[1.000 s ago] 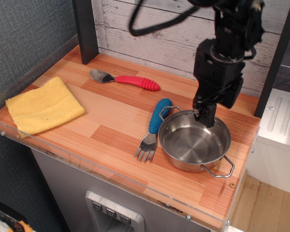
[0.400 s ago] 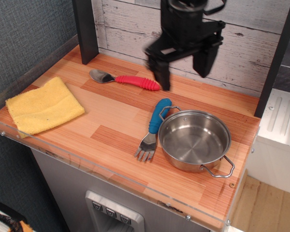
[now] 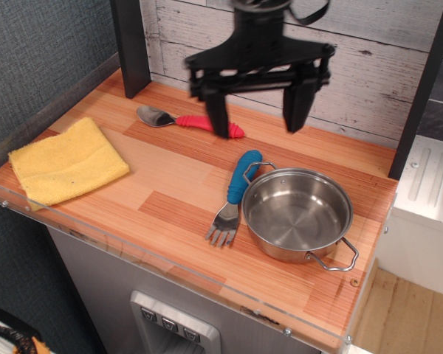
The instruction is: Move pot to the right of the blue fork
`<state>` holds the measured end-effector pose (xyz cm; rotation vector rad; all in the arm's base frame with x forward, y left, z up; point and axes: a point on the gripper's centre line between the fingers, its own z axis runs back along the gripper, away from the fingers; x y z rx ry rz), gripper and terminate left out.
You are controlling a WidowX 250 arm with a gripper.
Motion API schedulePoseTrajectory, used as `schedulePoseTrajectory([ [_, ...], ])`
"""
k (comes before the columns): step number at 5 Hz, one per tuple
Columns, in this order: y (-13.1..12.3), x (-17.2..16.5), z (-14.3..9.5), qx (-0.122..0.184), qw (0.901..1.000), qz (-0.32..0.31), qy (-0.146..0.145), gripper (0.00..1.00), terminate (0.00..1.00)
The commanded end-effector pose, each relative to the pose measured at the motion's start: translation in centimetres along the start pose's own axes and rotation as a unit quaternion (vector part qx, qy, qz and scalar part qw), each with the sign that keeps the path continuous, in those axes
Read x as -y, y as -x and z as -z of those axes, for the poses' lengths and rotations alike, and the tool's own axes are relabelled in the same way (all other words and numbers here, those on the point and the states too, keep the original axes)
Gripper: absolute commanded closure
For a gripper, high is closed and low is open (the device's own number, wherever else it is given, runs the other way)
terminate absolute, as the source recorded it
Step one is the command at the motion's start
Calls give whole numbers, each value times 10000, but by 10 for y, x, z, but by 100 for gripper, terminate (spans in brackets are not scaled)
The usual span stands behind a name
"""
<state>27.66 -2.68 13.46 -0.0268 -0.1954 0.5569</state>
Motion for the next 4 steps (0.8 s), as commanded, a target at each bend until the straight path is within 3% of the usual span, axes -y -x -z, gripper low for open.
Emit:
schedulePoseTrajectory([
  [1,24,-30,-36,100,9978,657,82,0,0],
  [2,30,-52,-44,57,9986,524,-37,0,0],
  [3,30,-52,-44,57,9986,524,-37,0,0],
  [4,30,-52,-44,57,9986,524,-37,0,100],
])
